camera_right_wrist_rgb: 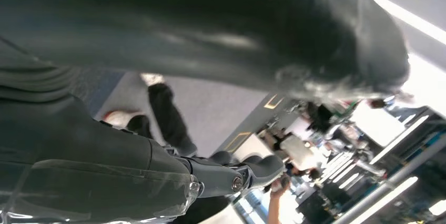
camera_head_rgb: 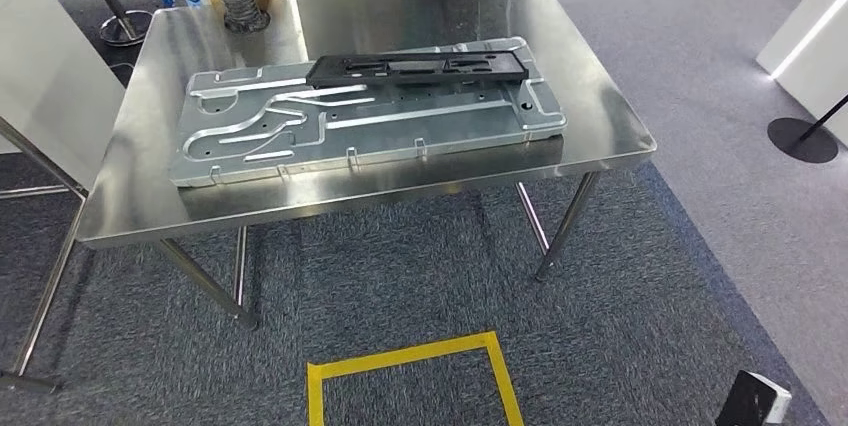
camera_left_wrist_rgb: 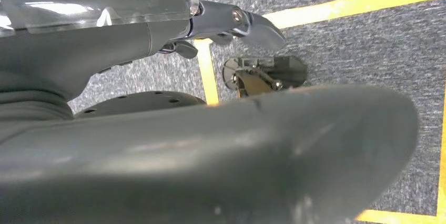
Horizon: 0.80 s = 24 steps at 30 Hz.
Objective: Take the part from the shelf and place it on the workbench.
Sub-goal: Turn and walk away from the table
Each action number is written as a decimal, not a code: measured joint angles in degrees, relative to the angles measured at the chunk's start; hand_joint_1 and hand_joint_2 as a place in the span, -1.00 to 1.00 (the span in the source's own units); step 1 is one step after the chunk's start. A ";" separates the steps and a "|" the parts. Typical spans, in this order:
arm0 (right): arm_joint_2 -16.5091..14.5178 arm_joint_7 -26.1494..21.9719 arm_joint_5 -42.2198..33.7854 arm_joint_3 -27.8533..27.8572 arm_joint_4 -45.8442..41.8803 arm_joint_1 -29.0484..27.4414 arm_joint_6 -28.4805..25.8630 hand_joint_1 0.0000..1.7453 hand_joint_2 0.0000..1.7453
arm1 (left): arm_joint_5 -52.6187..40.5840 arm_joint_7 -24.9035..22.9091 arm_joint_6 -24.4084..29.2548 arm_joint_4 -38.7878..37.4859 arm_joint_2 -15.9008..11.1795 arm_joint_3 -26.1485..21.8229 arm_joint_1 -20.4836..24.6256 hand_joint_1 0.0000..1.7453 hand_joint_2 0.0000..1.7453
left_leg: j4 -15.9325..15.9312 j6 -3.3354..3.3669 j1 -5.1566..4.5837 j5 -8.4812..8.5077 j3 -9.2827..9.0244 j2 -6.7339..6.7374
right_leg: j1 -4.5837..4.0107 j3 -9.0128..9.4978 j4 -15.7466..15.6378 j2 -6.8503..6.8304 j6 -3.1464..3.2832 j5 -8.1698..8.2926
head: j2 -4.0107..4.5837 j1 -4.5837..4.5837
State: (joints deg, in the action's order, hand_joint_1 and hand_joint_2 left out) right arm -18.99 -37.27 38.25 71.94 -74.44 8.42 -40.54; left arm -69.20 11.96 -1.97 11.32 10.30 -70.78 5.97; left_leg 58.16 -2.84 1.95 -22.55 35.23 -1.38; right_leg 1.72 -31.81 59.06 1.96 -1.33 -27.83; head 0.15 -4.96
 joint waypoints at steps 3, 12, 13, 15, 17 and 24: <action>0.00 0.00 -0.45 0.25 0.20 -0.30 0.07 -1.00 -1.00 | 0.00 -0.02 0.04 -0.02 0.03 -0.07 -0.02 -1.00 -1.00 | 1.41 0.04 0.16 -1.95 0.72 0.27 | 0.01 -0.74 -0.13 -0.48 0.69 0.76 | 0.00 0.02; 7.66 25.84 -1.07 1.93 44.27 -1.12 18.05 -1.00 -1.00 | -2.24 -0.27 0.46 -0.03 -0.02 0.40 2.03 -1.00 -1.00 | 0.37 3.51 -2.17 -11.17 -13.08 1.81 | -2.45 -10.05 -0.30 -3.95 1.89 9.56 | 0.00 0.02; 7.69 28.17 -0.28 1.60 46.81 -1.14 19.38 -1.00 -1.00 | -2.40 -0.26 0.52 -0.03 -0.05 0.48 2.22 -1.00 -1.00 | -2.83 3.75 -2.52 -12.22 -15.04 1.96 | -2.28 -10.00 -0.66 -4.15 1.64 10.45 | 0.00 0.02; 7.71 30.94 1.33 0.80 50.81 -1.13 21.62 -1.00 -1.00 | -2.93 -0.28 0.67 -0.04 -0.04 0.60 2.33 -1.00 -1.00 | -4.18 4.26 -2.80 -11.12 -14.83 2.01 | -1.83 -9.82 -1.82 -4.22 1.08 12.11 | 0.00 0.02; 7.44 31.92 3.02 -0.39 53.75 -1.23 23.84 -1.00 -1.00 | -3.45 -0.47 0.83 -0.06 -0.02 0.79 2.35 -1.00 -1.00 | -4.57 5.08 -2.68 -9.01 -13.19 2.16 | -1.56 -10.54 -0.66 -3.39 0.42 9.08 | 0.00 0.02; 6.78 30.90 7.65 -5.03 58.23 -1.02 27.67 -1.00 -1.00 | -3.49 -1.10 0.95 -0.07 0.08 1.47 2.04 -1.00 -1.00 | -3.23 4.85 -2.35 -2.62 -4.22 2.14 | -1.06 -8.23 15.27 -2.45 -0.68 2.31 | 0.00 0.02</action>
State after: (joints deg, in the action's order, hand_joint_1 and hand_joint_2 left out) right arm -12.22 -6.37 45.90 66.92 -16.21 7.40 -12.87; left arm -72.69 10.86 -1.02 11.26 10.38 -69.31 8.00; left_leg 54.92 2.01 -0.40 -25.17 31.00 0.76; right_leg 0.66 -40.04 74.33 -0.49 -2.01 -25.51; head 0.15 -4.94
